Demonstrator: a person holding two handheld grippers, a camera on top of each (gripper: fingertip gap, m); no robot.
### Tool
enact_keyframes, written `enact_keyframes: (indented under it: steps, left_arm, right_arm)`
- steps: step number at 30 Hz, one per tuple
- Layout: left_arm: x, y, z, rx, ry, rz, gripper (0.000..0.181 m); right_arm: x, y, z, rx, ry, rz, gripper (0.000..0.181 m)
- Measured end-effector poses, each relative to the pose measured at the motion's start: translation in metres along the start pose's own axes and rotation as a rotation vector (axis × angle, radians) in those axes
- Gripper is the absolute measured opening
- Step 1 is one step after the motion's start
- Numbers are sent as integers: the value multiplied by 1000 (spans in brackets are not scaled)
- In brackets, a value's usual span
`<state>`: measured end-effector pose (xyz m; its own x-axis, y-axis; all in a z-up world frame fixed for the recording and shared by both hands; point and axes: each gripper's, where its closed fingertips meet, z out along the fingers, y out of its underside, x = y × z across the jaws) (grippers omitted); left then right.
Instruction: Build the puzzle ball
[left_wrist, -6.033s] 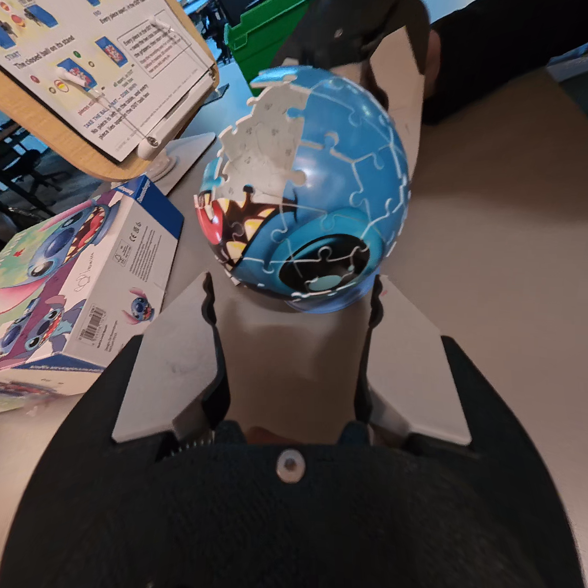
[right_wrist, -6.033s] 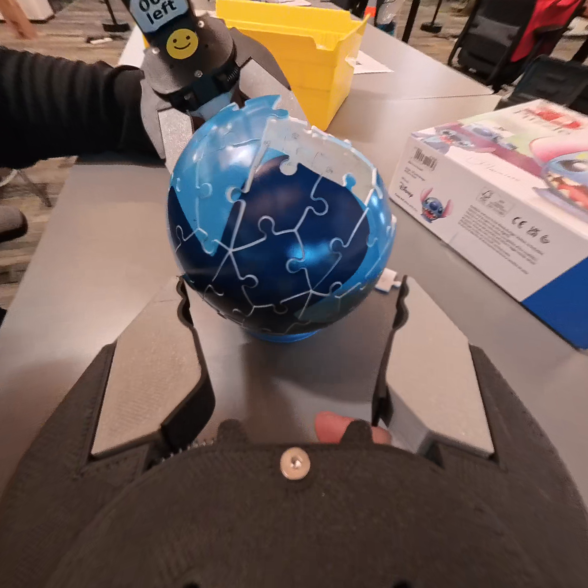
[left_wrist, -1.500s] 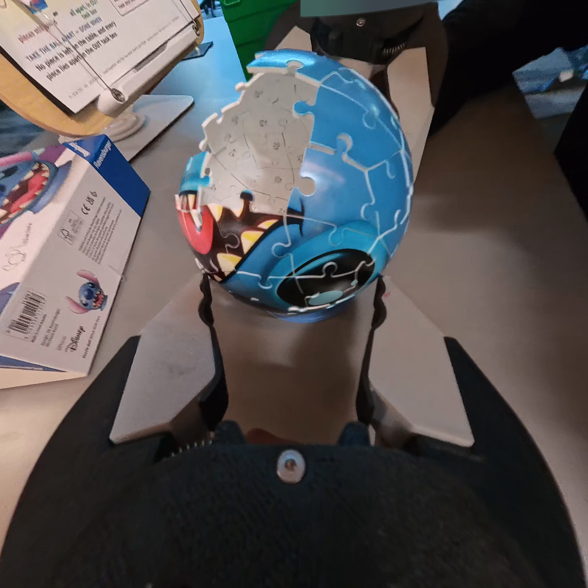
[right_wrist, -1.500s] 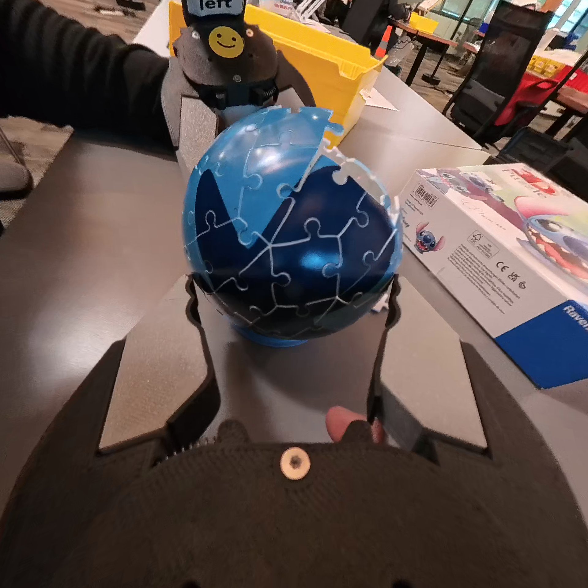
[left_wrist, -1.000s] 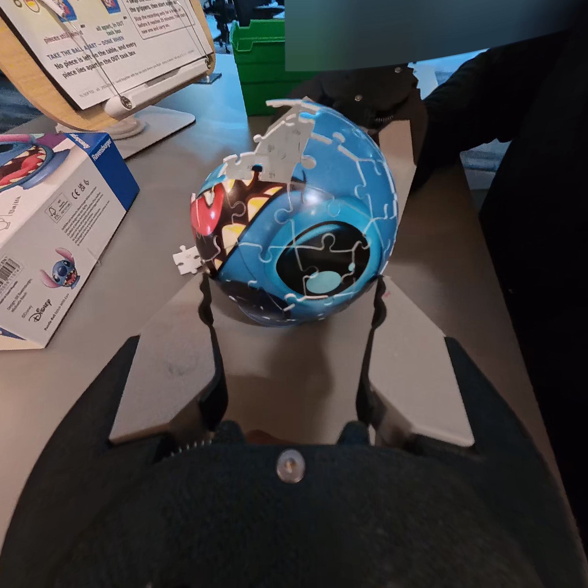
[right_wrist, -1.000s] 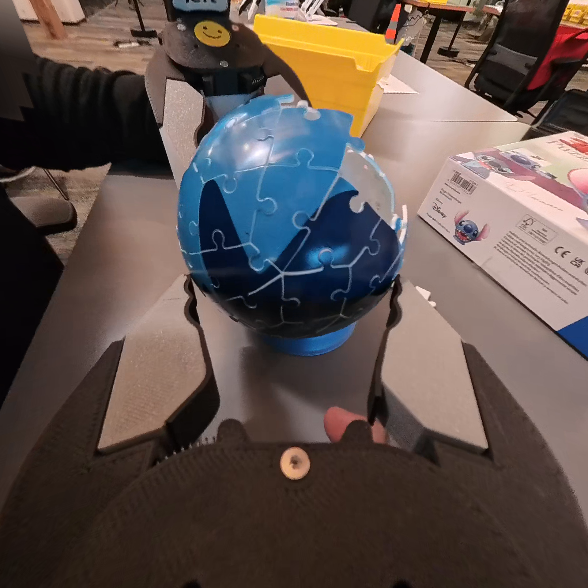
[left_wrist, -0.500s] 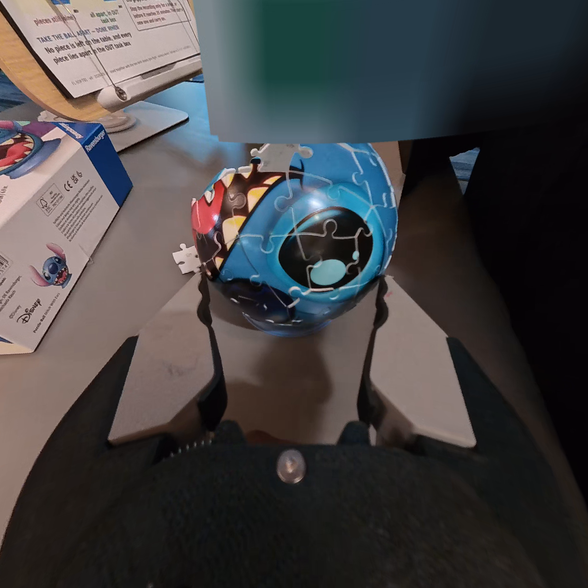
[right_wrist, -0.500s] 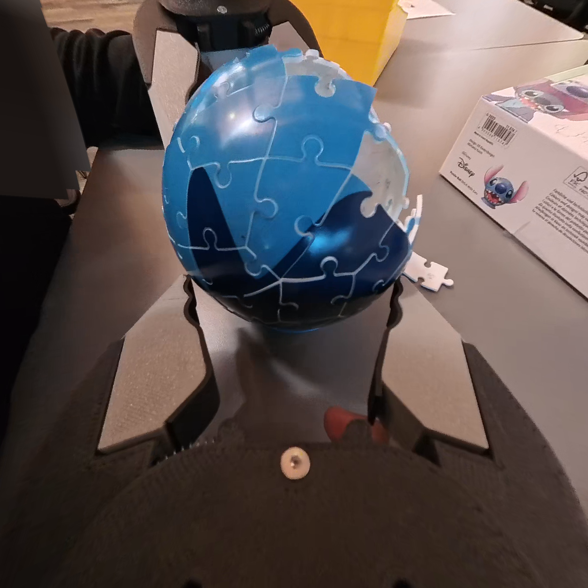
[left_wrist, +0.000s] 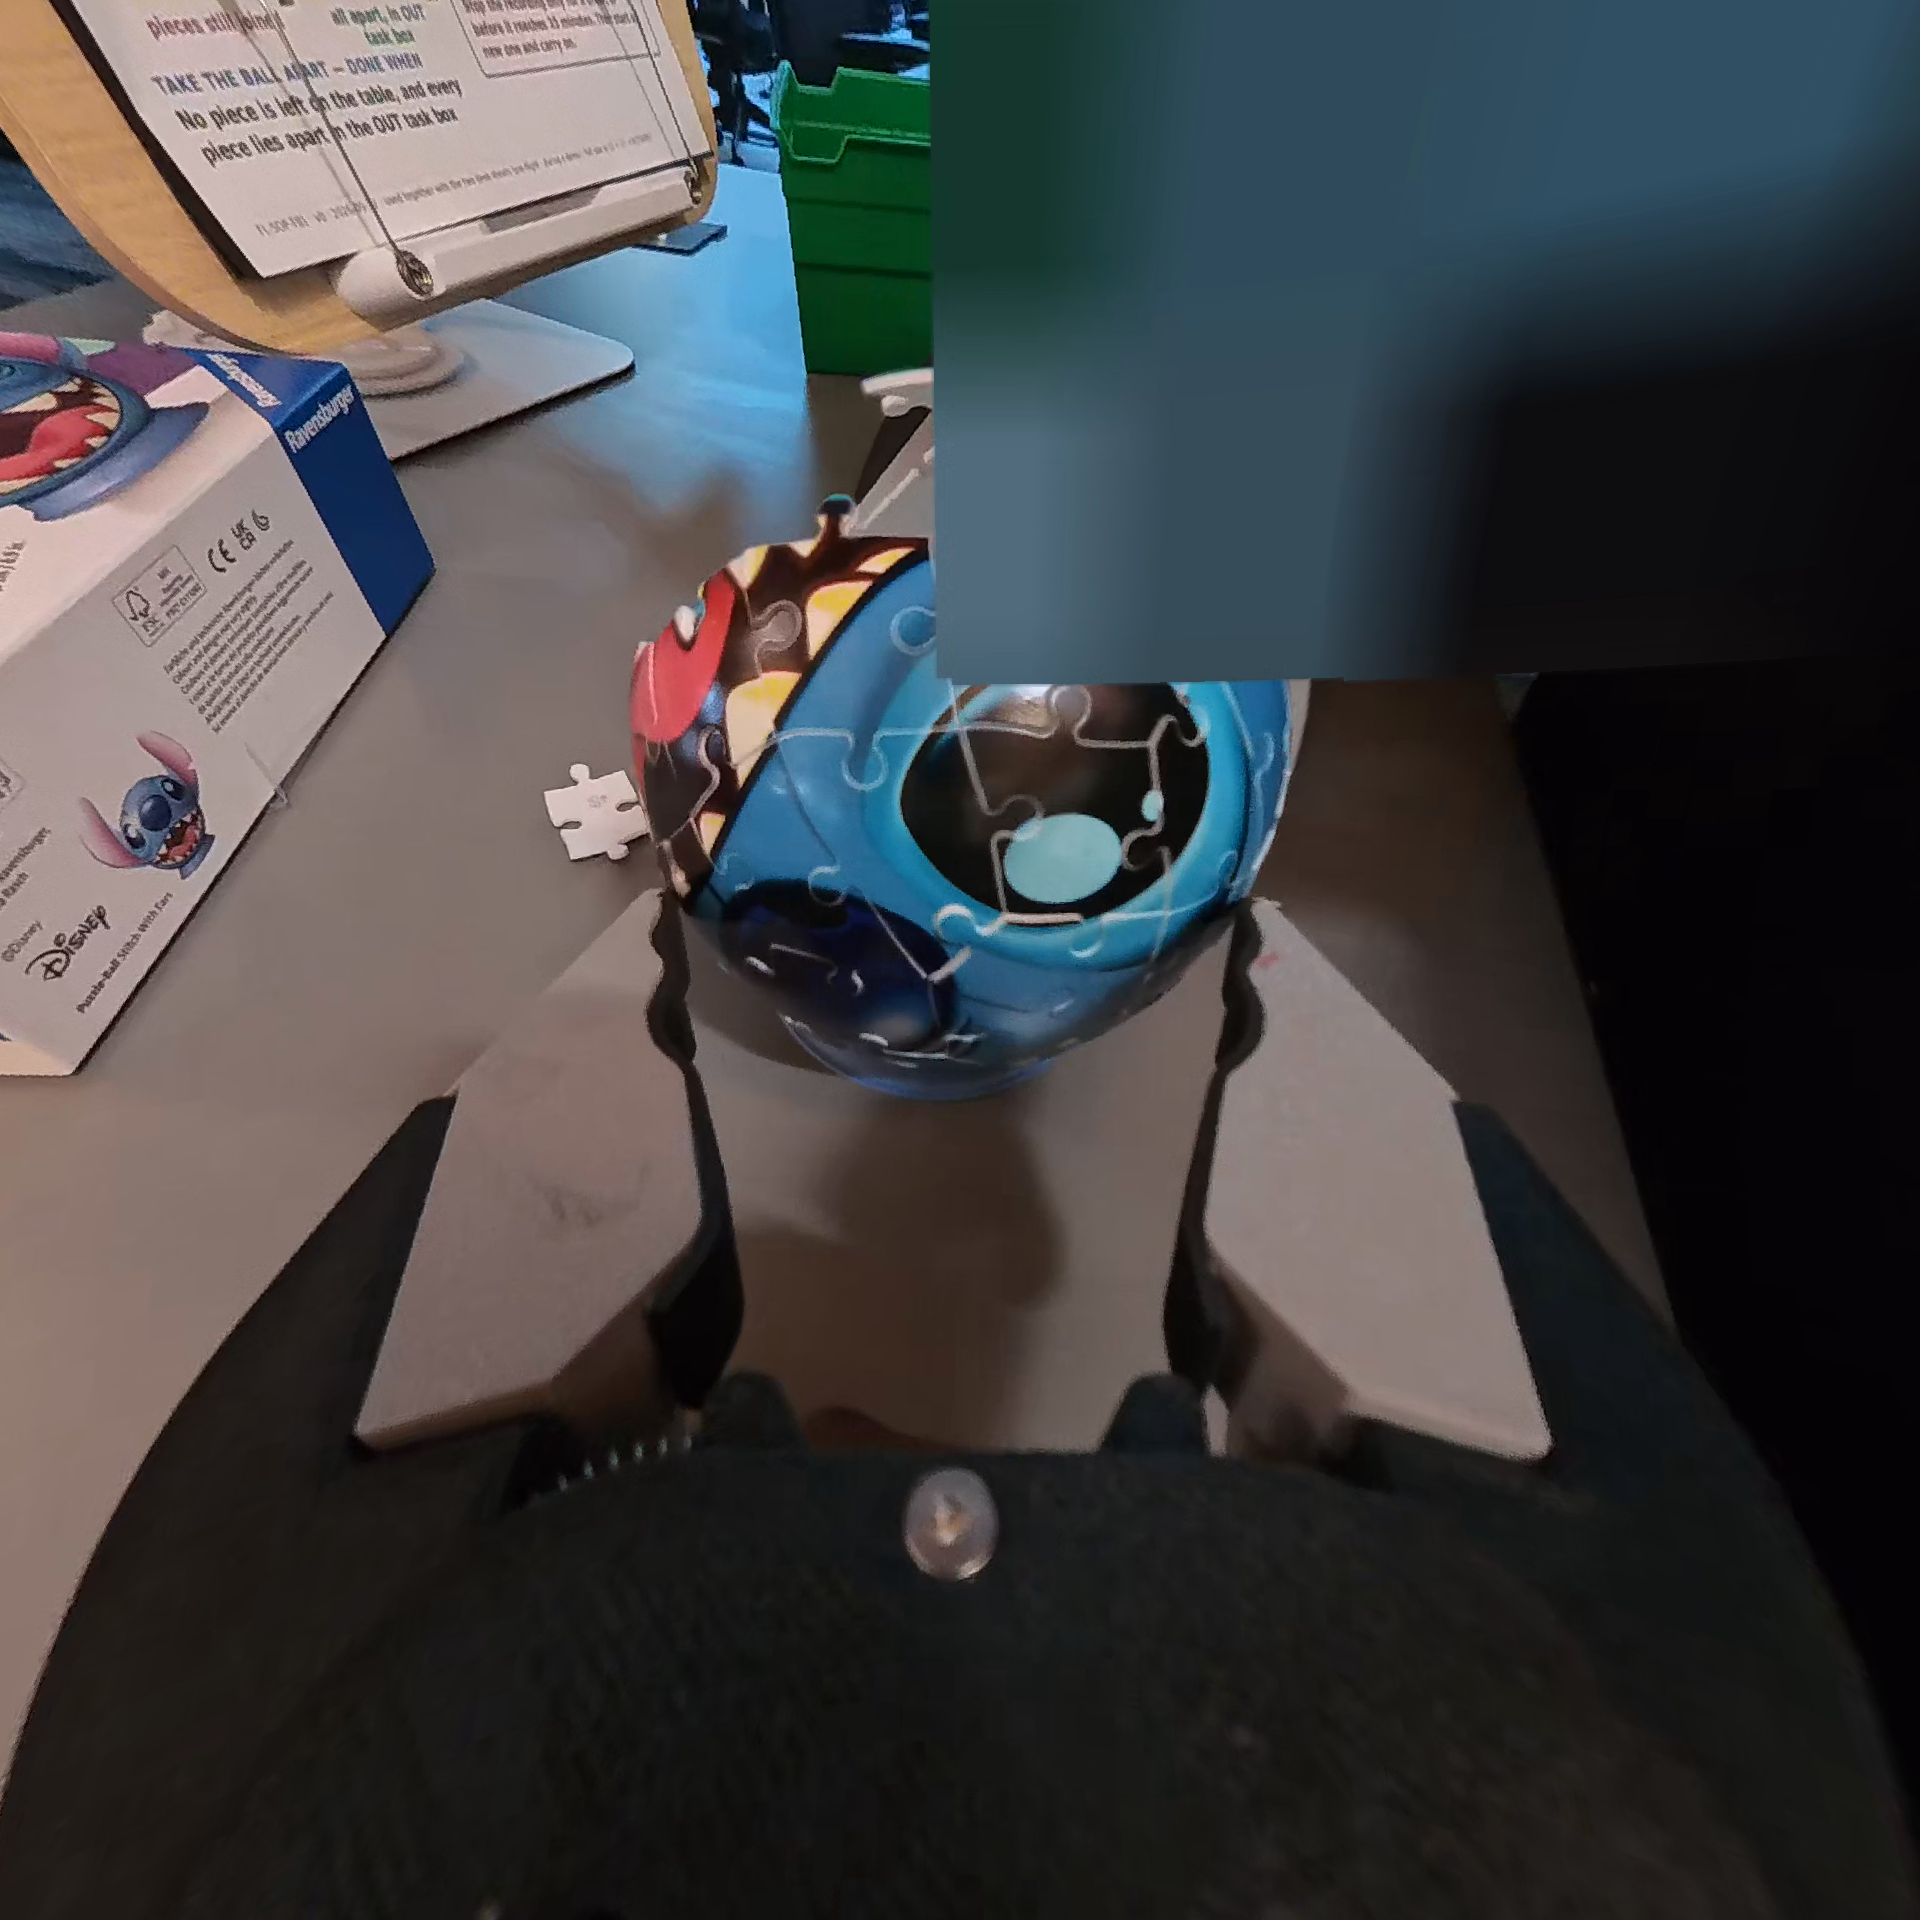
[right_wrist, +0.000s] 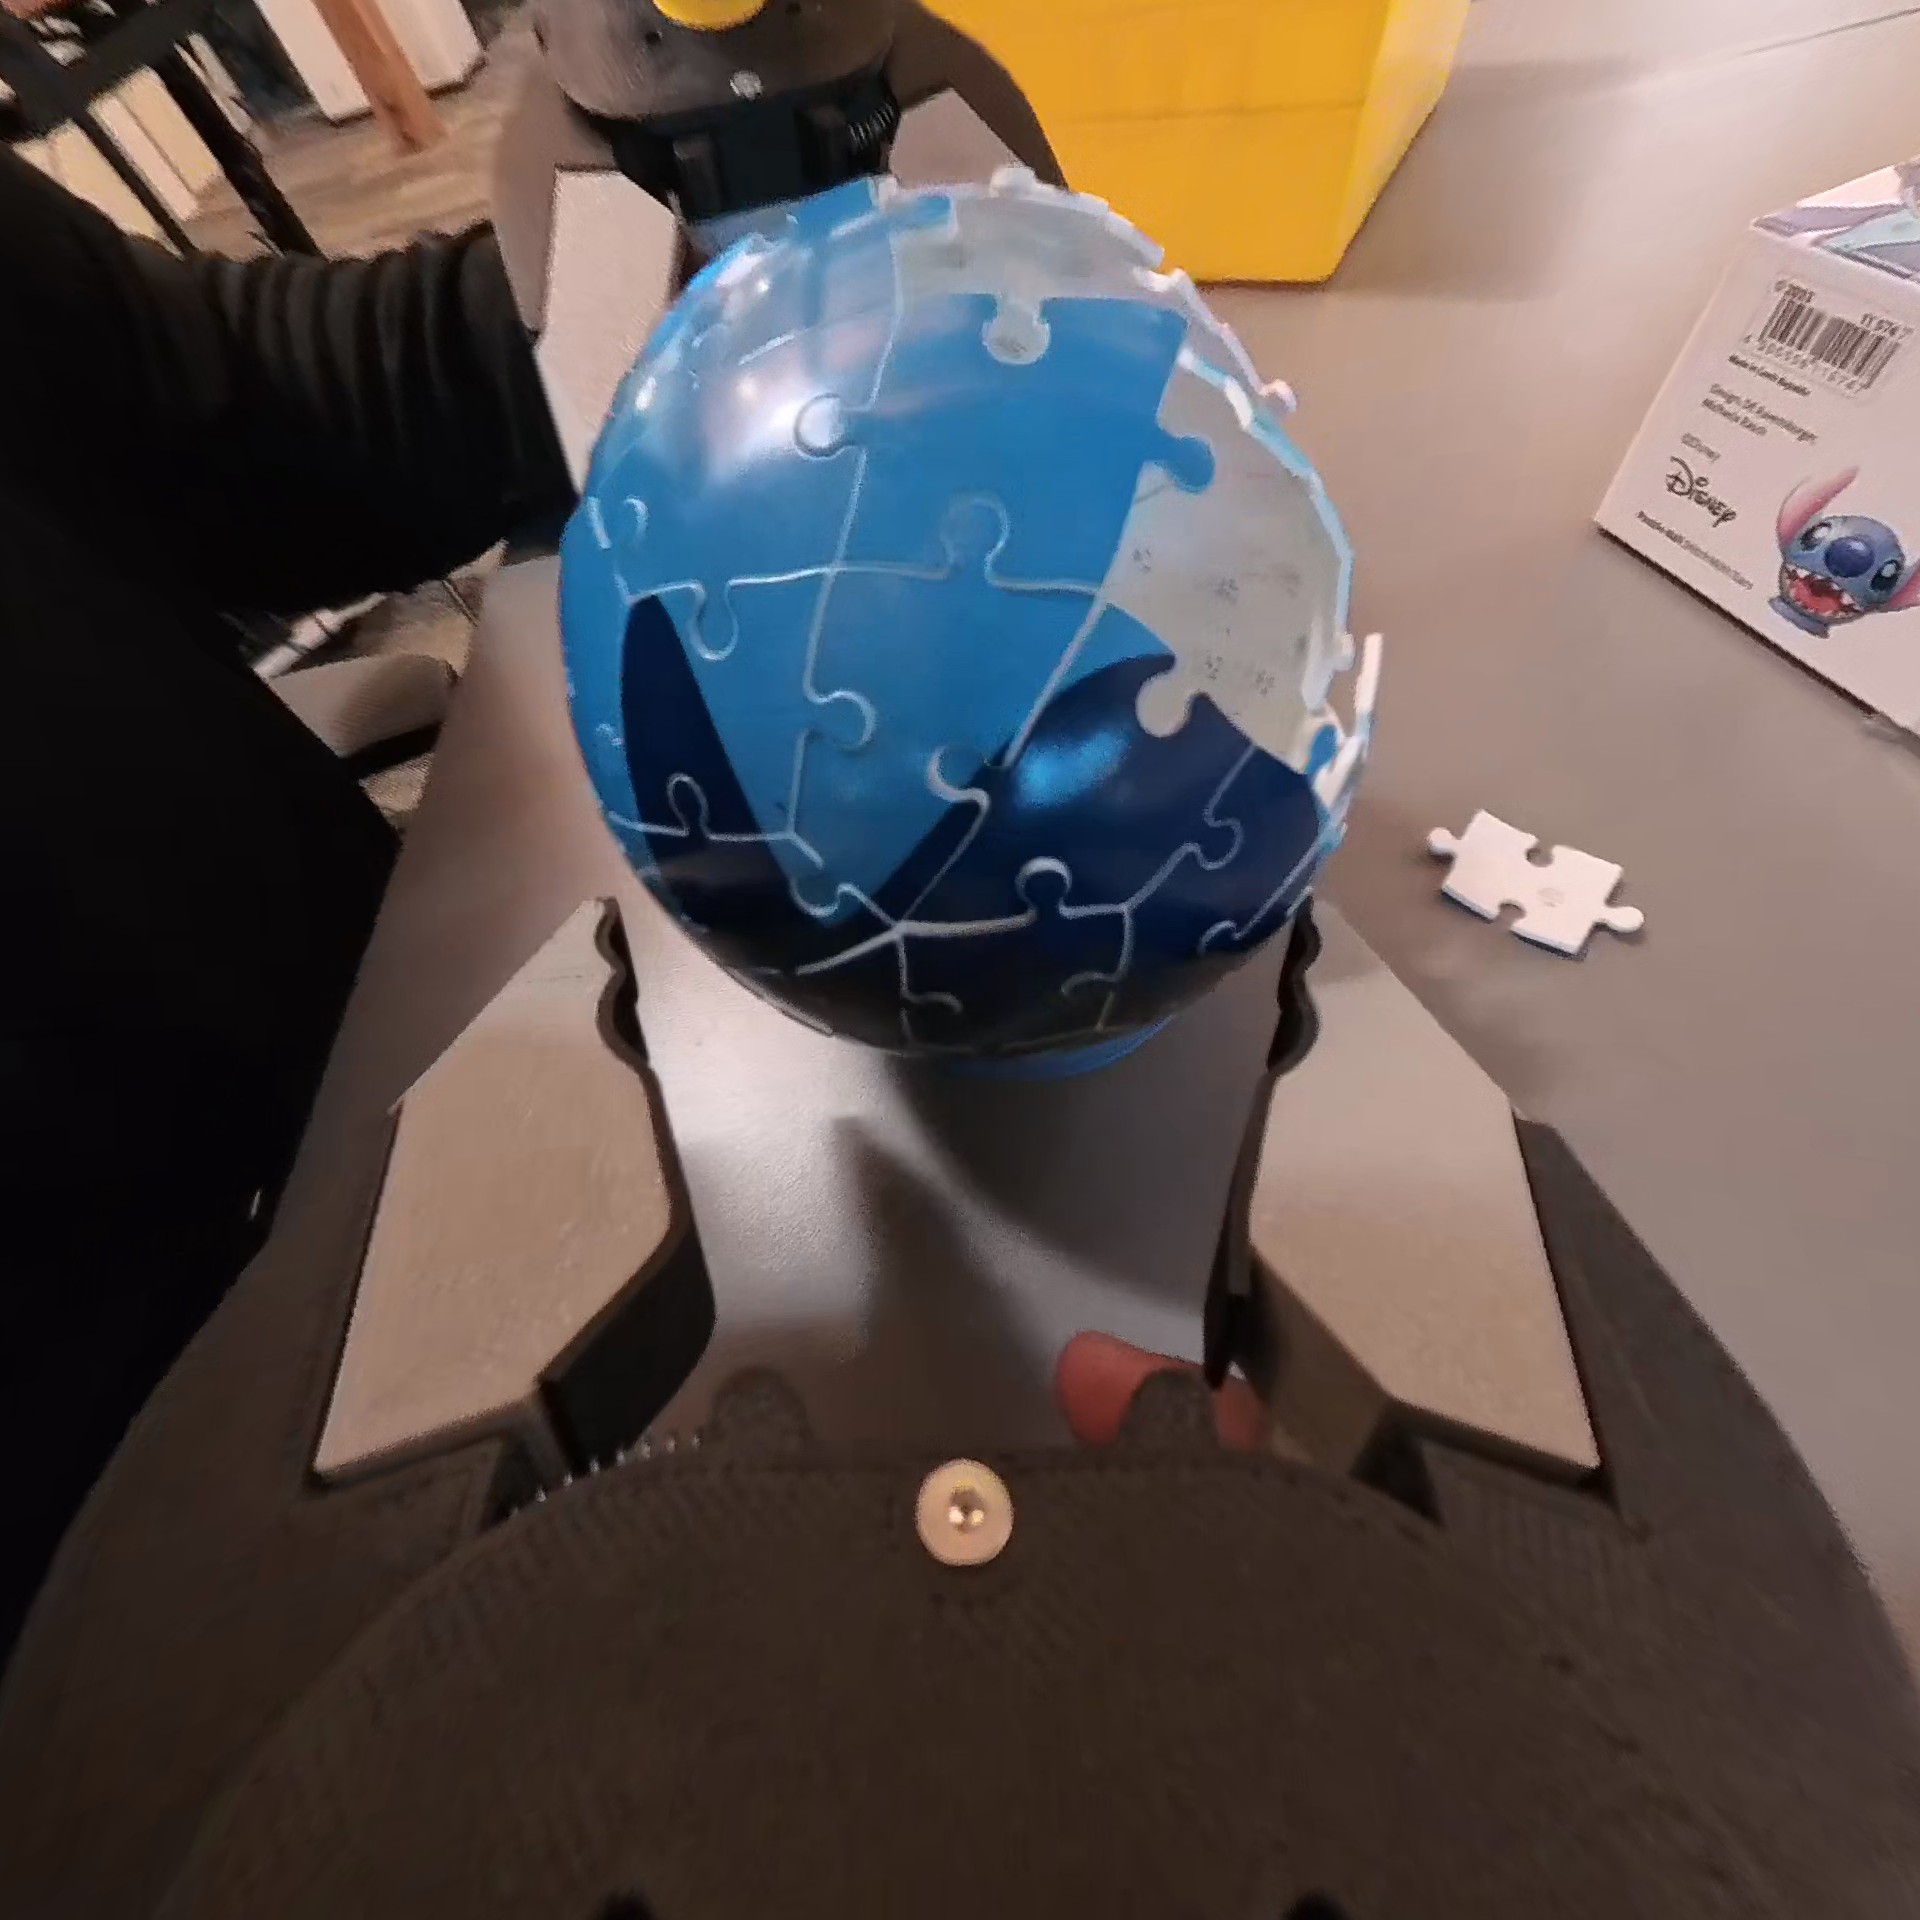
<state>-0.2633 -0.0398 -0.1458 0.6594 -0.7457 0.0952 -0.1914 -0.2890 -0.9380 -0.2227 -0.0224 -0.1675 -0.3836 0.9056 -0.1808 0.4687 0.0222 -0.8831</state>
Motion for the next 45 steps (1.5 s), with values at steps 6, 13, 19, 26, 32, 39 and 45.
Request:
enact_keyframes:
  steps: [6,13,19,26,32,39,45]
  left_arm:
    - [1,1,-2,19,7,11,100]
    - [-1,0,-3,30,-16,33,100]
    - [-4,11,-2,-48,-64,189,102]
    - [-10,20,8,-124,-169,397,101]
    - [-12,19,14,-139,-195,398,103]
    - [-8,16,11,-110,-157,320,104]
    - [-6,16,8,-104,-165,333,102]
  right_arm:
    - [6,-11,-45,159,-43,38,115]
    - [60,-37,-89,263,99,44,101]
    - [35,-18,-62,181,57,-95,117]
    - [17,-11,-26,64,265,-329,121]
    - [11,-5,-4,6,284,-381,119]
    - [12,-4,0,-3,249,-272,116]
    - [4,-8,-10,65,151,-203,114]
